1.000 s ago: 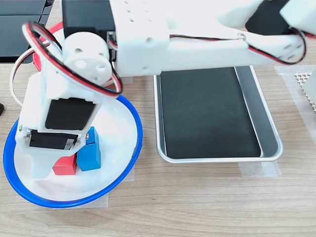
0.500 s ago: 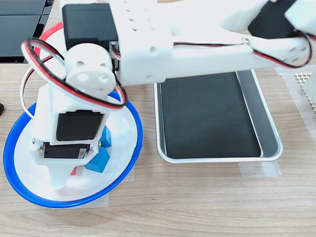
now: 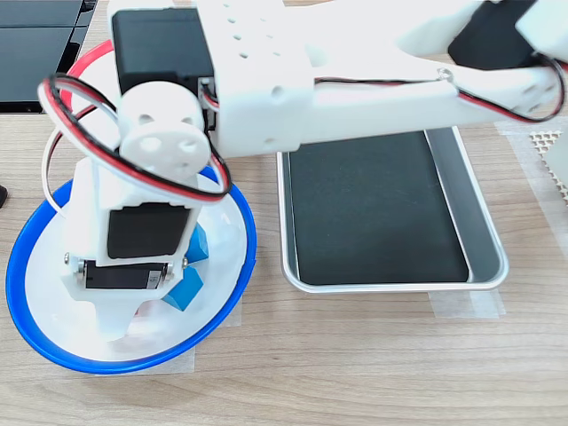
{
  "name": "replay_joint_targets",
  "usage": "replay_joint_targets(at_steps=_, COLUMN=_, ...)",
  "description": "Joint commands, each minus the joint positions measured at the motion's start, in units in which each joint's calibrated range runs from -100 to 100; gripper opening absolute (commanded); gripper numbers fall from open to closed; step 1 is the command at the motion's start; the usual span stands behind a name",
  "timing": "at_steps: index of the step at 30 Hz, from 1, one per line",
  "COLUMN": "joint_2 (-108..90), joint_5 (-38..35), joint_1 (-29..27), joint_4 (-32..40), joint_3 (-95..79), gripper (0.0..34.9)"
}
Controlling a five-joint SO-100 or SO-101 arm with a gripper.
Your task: Relocate any misplaced blocks to their matching dishes.
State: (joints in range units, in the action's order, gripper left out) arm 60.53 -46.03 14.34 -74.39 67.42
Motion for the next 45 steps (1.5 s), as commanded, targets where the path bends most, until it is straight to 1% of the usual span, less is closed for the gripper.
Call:
replay_joint_targets(at_steps=1, joint_2=-3.9, joint_5=0.1, joint_1=-0.2, joint_4=-0.8, joint_3=0.6, gripper=14.1)
replay_joint_targets(at_steps=7, joint_2=-3.3, joint_5=0.0, joint_1=-0.5, joint_4=-0.5, joint_3=1.0, gripper=13.6)
replay_joint_targets(at_steps=11, joint_2=-2.8, joint_5=-0.1, joint_1=-0.7, joint_4=-0.2, joint_3=1.4, gripper=11.4)
replay_joint_targets(at_steps=12, joint_2=-2.7, joint_5=-0.2, joint_1=-0.7, joint_4=-0.2, joint_3=1.5, gripper=10.4)
replay_joint_targets(at_steps=15, joint_2=-2.2, joint_5=-0.5, joint_1=-0.6, joint_4=-0.2, joint_3=2.0, gripper=5.9)
replay_joint_targets(at_steps=16, joint_2=-2.2, joint_5=-0.5, joint_1=-0.5, joint_4=-0.3, joint_3=2.0, gripper=4.3)
replay_joint_targets(at_steps=17, joint_2=-2.2, joint_5=-0.5, joint_1=-0.4, joint_4=-0.5, joint_3=2.1, gripper=1.8)
replay_joint_targets(at_steps=18, joint_2=-2.2, joint_5=-0.5, joint_1=-0.3, joint_4=-0.8, joint_3=2.1, gripper=0.5)
replay_joint_targets(at_steps=22, joint_2=-3.4, joint_5=0.1, joint_1=-0.2, joint_4=-1.7, joint_3=1.5, gripper=0.4)
replay_joint_targets(at_steps=27, joint_2=-10.5, joint_5=3.5, joint_1=-0.1, joint_4=-2.8, joint_3=-3.1, gripper=0.4)
replay_joint_targets(at_steps=31, joint_2=-17.2, joint_5=6.2, joint_1=-1.2, joint_4=-3.9, joint_3=-7.5, gripper=0.4)
replay_joint_targets(at_steps=36, joint_2=-23.1, joint_5=7.2, joint_1=-5.1, joint_4=-4.6, joint_3=-12.8, gripper=0.4)
replay_joint_targets(at_steps=45, joint_2=-26.2, joint_5=10.0, joint_1=-16.5, joint_4=-4.1, joint_3=-19.5, gripper=0.4)
